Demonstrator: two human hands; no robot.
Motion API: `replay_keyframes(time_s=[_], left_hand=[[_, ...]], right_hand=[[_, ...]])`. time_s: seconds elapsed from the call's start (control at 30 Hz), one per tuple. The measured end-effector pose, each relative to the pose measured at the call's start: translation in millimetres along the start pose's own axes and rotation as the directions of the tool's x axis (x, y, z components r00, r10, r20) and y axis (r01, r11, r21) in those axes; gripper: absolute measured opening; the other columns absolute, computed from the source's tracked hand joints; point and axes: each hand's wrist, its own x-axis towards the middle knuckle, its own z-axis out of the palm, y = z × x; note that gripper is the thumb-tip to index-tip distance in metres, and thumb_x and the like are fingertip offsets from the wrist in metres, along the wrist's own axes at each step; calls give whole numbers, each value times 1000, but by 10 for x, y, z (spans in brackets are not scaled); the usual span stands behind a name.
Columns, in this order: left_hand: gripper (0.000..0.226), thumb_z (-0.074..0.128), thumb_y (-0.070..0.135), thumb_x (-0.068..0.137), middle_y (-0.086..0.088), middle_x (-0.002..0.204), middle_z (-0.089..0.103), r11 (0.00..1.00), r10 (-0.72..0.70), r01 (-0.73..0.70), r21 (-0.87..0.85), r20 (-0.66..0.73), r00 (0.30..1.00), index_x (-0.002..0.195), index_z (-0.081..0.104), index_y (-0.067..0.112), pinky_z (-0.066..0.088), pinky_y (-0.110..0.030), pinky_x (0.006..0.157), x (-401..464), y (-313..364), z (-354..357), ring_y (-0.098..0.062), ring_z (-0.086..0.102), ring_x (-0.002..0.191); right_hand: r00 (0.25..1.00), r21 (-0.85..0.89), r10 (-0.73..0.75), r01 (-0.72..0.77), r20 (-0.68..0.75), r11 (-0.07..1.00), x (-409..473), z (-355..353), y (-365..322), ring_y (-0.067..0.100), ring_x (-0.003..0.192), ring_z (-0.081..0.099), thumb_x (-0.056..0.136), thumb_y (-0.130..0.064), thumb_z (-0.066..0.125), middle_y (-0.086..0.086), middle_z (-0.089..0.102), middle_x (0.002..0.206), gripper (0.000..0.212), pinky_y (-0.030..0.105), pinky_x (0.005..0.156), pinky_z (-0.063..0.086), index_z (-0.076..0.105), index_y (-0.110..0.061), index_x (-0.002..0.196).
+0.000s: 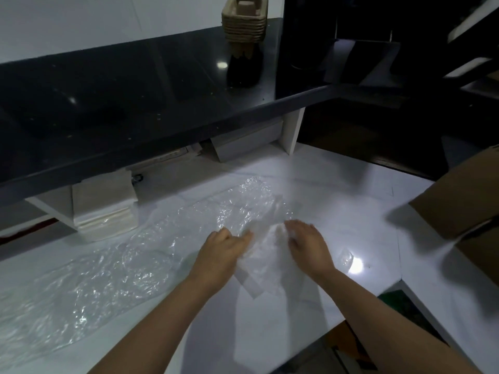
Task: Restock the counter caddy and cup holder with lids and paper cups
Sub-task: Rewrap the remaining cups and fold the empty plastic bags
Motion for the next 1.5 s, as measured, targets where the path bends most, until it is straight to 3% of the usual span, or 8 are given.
replay_keyframes(time_s=[0.2,0.33,0.5,0.63,0.77,0.97,1.17,1.5], left_hand=[[58,51,46,85,-5,111,66,931,231,-283,230,230,945,139,45,27,35,-34,74,-66,121,62,-24,58,73],[76,61,46,78,-11,132,57,950,134,-212,228,315,940,147,36,28,38,-43,99,-98,148,99,-27,59,106],[93,59,36,79,-4,162,1,979,154,-196,59,418,895,152,1,38,-2,-45,120,-74,252,151,-25,3,149],[98,75,34,60,-1,154,36,910,290,-400,111,520,803,146,29,33,29,-52,112,-33,369,306,-27,33,142],[89,67,22,78,-1,157,30,904,341,-423,64,487,804,151,17,33,18,-54,115,-28,446,469,-28,25,145],[77,51,22,95,4,162,-9,926,322,-377,2,514,795,153,2,36,-11,-47,118,15,494,474,-21,-18,146],[74,58,21,87,-3,160,19,889,356,-452,71,513,781,152,22,27,-15,-46,114,-14,454,403,-25,3,150],[77,68,28,79,-2,153,37,806,482,-575,140,410,775,147,33,37,33,-47,112,-272,235,377,-24,34,141]], right_hand=[[961,217,209,-168,-180,961,36,-171,44,25,95,62,86,-1,54,5,69,103,34,34,85,52,68,-15,114],[884,450,463,-389,-63,804,-39,-108,53,20,76,62,94,-15,48,0,64,82,24,30,67,50,56,-19,117],[903,503,429,-362,-20,785,-117,-70,31,11,71,59,98,-19,44,0,66,81,22,21,61,45,56,-21,116],[878,627,476,-343,-49,699,-105,-61,61,14,83,61,101,-29,41,-1,65,95,22,25,70,49,59,-22,110],[831,740,556,-392,30,546,-85,-121,47,18,92,62,101,-41,40,0,63,96,25,29,75,49,58,-25,106],[922,246,105,-11,-372,969,-188,-170,-91,10,131,39,101,-21,45,-5,44,144,44,27,109,31,38,-20,144],[902,-93,-321,360,289,928,-202,51,145,8,148,-2,90,-69,-1,-8,15,160,79,33,120,-3,22,-26,153],[901,-297,-310,399,304,867,-209,73,367,8,148,-9,94,-68,6,-7,0,161,73,46,118,-5,7,-27,154]])
